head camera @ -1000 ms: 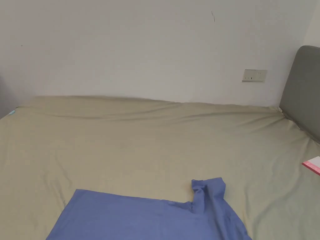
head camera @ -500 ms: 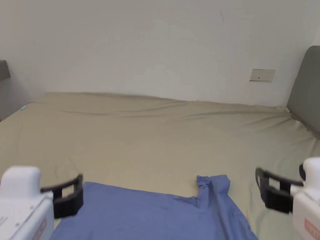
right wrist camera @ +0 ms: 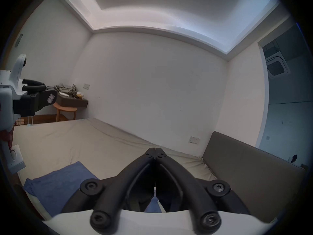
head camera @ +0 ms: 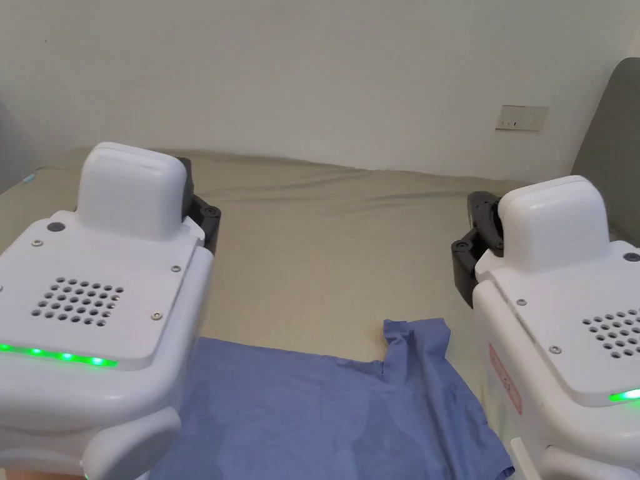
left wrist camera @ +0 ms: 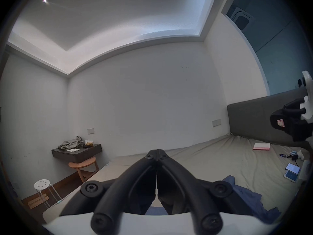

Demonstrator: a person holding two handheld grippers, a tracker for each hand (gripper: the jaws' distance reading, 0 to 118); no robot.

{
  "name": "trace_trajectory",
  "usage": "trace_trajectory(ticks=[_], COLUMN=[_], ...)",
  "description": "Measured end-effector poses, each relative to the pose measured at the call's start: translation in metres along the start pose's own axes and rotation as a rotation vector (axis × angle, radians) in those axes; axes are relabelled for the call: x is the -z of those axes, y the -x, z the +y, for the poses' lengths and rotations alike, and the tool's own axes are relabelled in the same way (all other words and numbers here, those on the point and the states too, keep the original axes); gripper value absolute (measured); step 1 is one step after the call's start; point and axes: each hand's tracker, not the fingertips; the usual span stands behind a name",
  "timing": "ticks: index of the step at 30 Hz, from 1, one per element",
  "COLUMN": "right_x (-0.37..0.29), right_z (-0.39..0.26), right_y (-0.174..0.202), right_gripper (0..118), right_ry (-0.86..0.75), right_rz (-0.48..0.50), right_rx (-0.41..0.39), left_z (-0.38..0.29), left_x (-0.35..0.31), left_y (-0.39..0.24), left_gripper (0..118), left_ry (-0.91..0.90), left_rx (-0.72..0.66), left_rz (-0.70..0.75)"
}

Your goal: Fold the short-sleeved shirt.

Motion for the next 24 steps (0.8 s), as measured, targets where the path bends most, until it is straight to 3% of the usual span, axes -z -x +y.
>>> trace_trajectory(ticks=[7, 15, 16, 17, 18, 20, 21, 24], right_x=[0.035, 0.092, 0.097, 0.104, 0.111, 0.122, 0.128, 0.14], right_z=[-0.037, -0.111, -0.12, -0.129, -0.138, -0.153, -0.159, -0.174], right_y=[0.007, -0.009, -0.012, -0.016, -0.02, -0.028, -0.031, -0.039], right_gripper=[2, 2, 2, 2, 2, 2, 2, 2], right_ry=[0.089, 0.292, 0.316, 0.343, 0.368, 0.41, 0.425, 0.463], right_rz=[0.026, 0.02, 0.013, 0.007, 0.002, -0.012, -0.018, -0.035], right_rx=[0.011, 0.046, 0.049, 0.053, 0.057, 0.059, 0.058, 0.05], left_z=[-0.052, -0.22, -0.24, -0.257, -0.274, -0.301, -0.313, -0.337], left_x=[0.044, 0.158, 0.173, 0.191, 0.21, 0.243, 0.259, 0.295], left_y=[-0.002, 0.043, 0.051, 0.06, 0.069, 0.08, 0.084, 0.085], left_gripper=[0, 0, 10, 30, 63, 102, 112, 112], left_ry=[0.143, 0.606, 0.655, 0.709, 0.766, 0.808, 0.835, 0.868], left_rx=[0.007, -0.025, -0.032, -0.046, -0.07, -0.113, -0.108, -0.053], left_rz=[-0.04, -0.029, -0.013, 0.004, -0.009, -0.006, -0.013, -0.008])
